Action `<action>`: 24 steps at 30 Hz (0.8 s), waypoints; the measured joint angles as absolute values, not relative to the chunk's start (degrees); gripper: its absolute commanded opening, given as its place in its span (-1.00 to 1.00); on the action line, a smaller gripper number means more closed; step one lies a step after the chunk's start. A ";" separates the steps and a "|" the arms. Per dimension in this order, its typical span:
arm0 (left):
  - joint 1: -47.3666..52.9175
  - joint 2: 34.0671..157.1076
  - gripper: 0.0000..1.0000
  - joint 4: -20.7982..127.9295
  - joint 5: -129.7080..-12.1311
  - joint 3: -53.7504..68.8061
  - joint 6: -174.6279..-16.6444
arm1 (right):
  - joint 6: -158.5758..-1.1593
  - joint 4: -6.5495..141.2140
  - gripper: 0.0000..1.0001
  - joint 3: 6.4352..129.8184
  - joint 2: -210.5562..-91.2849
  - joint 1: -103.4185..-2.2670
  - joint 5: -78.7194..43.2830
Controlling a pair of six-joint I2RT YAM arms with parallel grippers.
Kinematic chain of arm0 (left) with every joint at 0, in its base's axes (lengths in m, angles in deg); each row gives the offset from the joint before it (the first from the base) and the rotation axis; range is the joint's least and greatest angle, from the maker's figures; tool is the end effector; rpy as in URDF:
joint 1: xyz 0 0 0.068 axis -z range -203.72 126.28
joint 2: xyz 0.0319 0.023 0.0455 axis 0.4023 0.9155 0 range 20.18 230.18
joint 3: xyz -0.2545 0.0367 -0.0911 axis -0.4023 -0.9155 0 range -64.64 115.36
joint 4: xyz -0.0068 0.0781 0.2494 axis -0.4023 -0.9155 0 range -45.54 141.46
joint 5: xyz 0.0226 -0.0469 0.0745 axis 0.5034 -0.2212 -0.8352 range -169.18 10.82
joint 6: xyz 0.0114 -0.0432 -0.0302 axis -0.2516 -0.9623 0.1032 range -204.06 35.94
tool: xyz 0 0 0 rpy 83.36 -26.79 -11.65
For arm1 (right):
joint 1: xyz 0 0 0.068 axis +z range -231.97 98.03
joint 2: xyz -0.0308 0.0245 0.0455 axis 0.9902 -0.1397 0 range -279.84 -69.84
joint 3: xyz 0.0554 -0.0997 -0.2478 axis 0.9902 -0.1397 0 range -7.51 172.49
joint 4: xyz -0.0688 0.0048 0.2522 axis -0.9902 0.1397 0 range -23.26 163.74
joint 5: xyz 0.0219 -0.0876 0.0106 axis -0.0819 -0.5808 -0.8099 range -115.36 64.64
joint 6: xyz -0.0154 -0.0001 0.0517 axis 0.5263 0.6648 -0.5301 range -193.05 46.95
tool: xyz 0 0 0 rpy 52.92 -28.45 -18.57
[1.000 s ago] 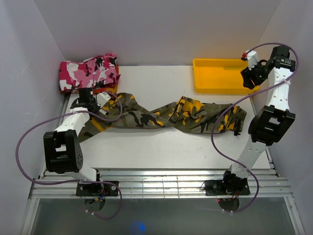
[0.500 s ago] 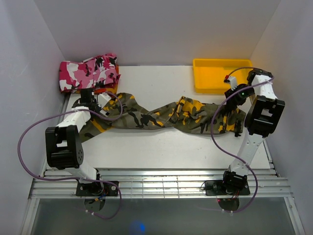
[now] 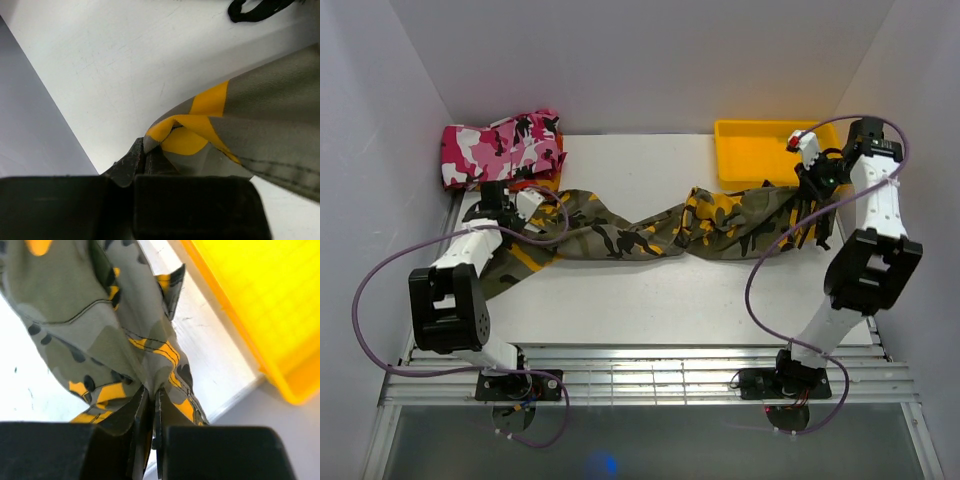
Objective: Fold and stack the trousers
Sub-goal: Flatten the trousers out
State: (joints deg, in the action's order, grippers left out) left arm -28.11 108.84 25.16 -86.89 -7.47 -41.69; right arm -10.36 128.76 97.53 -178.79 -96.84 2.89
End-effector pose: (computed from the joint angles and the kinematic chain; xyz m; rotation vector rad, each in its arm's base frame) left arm 0.3109 0.0286 0.2081 0.8103 2.5125 0.4656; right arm 0.3881 -0.0856 0.3101 -1.1399 2.2390 0.1573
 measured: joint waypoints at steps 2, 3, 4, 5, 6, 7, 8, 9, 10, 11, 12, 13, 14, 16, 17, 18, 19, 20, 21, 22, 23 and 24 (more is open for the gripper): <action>-28.89 107.29 -1.00 23.95 -85.29 -7.47 -42.30 | -7.06 123.95 -0.84 88.48 -168.47 -96.87 2.32; -29.57 106.35 -1.00 23.12 -83.96 -7.47 -42.45 | -4.63 120.41 -0.85 83.08 -163.27 -96.89 2.10; -30.42 105.32 -1.00 22.21 -82.25 -7.47 -42.50 | -1.37 117.54 -0.85 77.05 -157.39 -96.91 1.45; -31.30 104.23 -1.00 21.40 -80.92 -7.52 -42.47 | 1.77 114.59 -0.85 70.69 -152.03 -97.04 0.99; -32.28 102.94 -1.00 20.98 -79.61 -7.71 -42.23 | 4.59 112.25 -0.85 64.72 -147.51 -97.24 0.44; -33.13 101.70 -1.00 21.03 -78.51 -8.31 -41.95 | 7.11 110.40 -0.85 59.65 -143.71 -97.65 0.27; -34.14 99.99 -1.00 21.33 -77.62 -9.44 -41.56 | 9.56 108.87 -0.85 55.32 -141.26 -98.24 0.03; -35.21 98.20 -1.00 21.53 -76.94 -10.77 -41.10 | 11.26 107.66 -0.85 52.30 -140.12 -98.83 -0.13; -36.32 96.67 -1.00 21.59 -76.31 -12.15 -40.59 | 12.99 105.72 -0.85 49.03 -139.31 -99.66 -0.39; -37.61 95.47 -1.00 21.81 -75.76 -13.46 -40.24 | 14.41 104.17 -0.85 46.25 -139.05 -100.58 -0.52; -39.01 94.66 -1.00 21.94 -75.13 -14.58 -39.87 | 15.65 102.83 -0.85 44.02 -139.03 -101.43 -0.76; -40.48 94.42 -1.00 22.03 -74.60 -15.43 -39.74 | 17.01 100.95 -0.85 41.59 -139.07 -102.29 -1.20; -41.81 94.57 -1.00 22.05 -74.14 -15.95 -39.68 | 17.47 100.43 -0.85 40.94 -139.14 -102.99 -1.39; -44.67 95.86 -1.00 21.92 -73.03 -16.04 -39.72 | 18.04 98.75 -0.85 40.35 -139.99 -104.03 -2.09; -45.99 96.84 -1.00 21.83 -72.50 -15.65 -39.89 | 18.01 98.07 -0.85 40.76 -140.84 -104.21 -2.35; -47.14 98.31 -1.00 21.40 -71.96 -14.82 -40.11 | 17.69 97.92 -0.84 41.73 -142.37 -104.27 -2.70; -47.93 99.77 -1.00 21.14 -71.61 -13.86 -40.42 | 17.23 98.24 -0.85 43.10 -143.97 -104.32 -2.77; -48.80 101.78 -1.00 20.63 -71.13 -12.09 -40.92 | 15.94 99.93 -0.84 46.42 -147.25 -104.32 -2.92; -49.50 103.99 -1.00 20.11 -70.60 -9.90 -41.60 | 15.13 100.52 -0.84 48.98 -149.48 -104.34 -2.81; -50.05 106.09 -1.00 19.71 -69.92 -7.52 -42.41 | 12.83 101.85 -0.85 53.38 -152.97 -104.32 -2.40; -50.53 107.93 -1.00 19.45 -69.18 -5.16 -43.52 | 11.35 102.83 -0.84 56.57 -155.11 -104.27 -2.05; -50.86 109.50 -1.00 19.02 -68.15 -2.71 -44.81 | 9.42 103.95 -0.84 60.41 -157.54 -104.19 -1.55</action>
